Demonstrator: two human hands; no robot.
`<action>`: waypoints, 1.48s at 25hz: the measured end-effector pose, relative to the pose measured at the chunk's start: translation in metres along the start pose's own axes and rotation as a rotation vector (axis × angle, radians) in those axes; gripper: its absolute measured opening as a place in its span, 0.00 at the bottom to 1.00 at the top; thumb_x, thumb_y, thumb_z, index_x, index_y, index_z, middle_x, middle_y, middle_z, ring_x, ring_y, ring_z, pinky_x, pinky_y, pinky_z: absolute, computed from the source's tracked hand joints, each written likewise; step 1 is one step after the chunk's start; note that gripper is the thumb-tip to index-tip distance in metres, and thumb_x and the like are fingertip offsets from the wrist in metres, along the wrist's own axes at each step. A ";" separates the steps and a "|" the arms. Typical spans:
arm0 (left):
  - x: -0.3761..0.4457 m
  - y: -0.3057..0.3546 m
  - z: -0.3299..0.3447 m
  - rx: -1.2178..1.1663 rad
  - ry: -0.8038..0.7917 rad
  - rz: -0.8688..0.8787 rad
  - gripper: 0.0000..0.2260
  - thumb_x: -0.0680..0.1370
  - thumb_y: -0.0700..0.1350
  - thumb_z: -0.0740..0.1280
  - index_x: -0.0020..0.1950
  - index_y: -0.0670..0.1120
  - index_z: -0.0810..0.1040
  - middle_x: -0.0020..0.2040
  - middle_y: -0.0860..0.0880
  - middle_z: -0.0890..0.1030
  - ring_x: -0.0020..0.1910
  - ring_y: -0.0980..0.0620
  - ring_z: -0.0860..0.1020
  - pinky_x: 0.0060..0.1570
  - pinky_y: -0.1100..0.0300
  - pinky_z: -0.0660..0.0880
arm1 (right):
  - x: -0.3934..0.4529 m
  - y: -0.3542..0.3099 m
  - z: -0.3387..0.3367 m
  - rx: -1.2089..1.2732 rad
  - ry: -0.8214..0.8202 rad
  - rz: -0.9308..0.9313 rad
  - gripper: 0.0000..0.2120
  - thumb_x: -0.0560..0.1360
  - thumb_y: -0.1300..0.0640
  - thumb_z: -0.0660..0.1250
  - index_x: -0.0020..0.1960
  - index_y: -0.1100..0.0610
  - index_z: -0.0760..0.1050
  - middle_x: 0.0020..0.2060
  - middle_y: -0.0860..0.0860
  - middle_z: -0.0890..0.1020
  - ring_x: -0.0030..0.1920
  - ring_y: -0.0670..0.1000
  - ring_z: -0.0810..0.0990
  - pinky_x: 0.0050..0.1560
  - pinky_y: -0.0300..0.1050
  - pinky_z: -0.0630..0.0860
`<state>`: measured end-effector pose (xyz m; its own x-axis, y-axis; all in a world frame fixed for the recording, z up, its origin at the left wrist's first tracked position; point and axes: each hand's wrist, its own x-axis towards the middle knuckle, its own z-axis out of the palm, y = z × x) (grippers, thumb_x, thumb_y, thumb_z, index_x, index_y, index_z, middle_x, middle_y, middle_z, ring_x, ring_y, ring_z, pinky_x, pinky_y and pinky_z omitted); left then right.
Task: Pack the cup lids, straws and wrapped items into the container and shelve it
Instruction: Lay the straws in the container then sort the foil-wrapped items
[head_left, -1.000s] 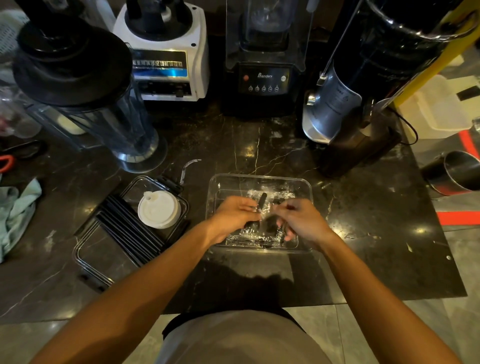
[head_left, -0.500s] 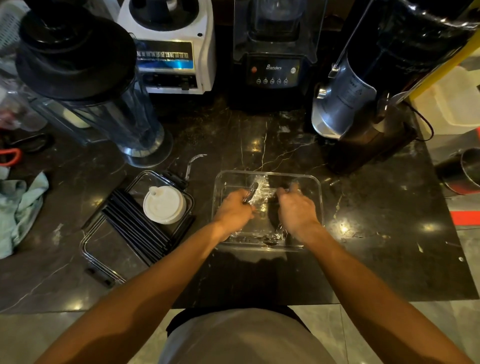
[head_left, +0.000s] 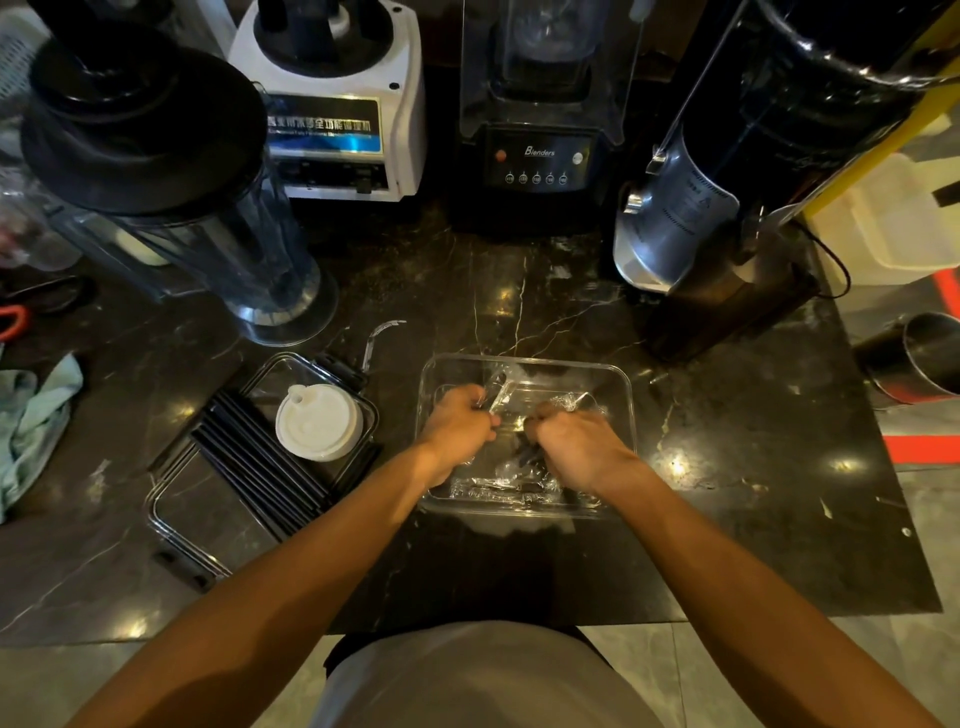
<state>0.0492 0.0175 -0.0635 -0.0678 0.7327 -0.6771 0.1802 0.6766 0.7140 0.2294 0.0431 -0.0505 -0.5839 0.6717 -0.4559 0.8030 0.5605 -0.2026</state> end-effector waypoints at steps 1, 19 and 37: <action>0.002 -0.002 0.000 -0.010 -0.013 -0.019 0.21 0.81 0.35 0.66 0.74 0.42 0.72 0.52 0.47 0.83 0.48 0.53 0.81 0.56 0.51 0.80 | -0.001 0.002 0.000 0.014 -0.009 -0.007 0.15 0.79 0.65 0.67 0.61 0.51 0.81 0.60 0.50 0.79 0.56 0.52 0.83 0.66 0.51 0.75; 0.000 -0.005 -0.004 -0.244 -0.172 -0.097 0.16 0.82 0.36 0.66 0.70 0.40 0.74 0.52 0.41 0.87 0.48 0.45 0.87 0.47 0.54 0.81 | -0.031 -0.013 -0.010 0.982 0.229 0.249 0.15 0.81 0.66 0.65 0.59 0.47 0.79 0.49 0.52 0.83 0.35 0.53 0.81 0.37 0.54 0.80; -0.011 -0.005 0.001 -0.111 -0.236 -0.003 0.14 0.77 0.44 0.72 0.63 0.49 0.82 0.60 0.47 0.85 0.64 0.46 0.80 0.69 0.44 0.73 | -0.015 -0.006 -0.003 1.342 0.117 0.498 0.07 0.83 0.59 0.66 0.56 0.62 0.80 0.37 0.53 0.81 0.28 0.47 0.77 0.27 0.41 0.75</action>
<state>0.0500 0.0057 -0.0595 0.1646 0.7021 -0.6928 0.0702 0.6922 0.7183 0.2327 0.0307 -0.0402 -0.1666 0.7307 -0.6620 0.3882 -0.5686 -0.7253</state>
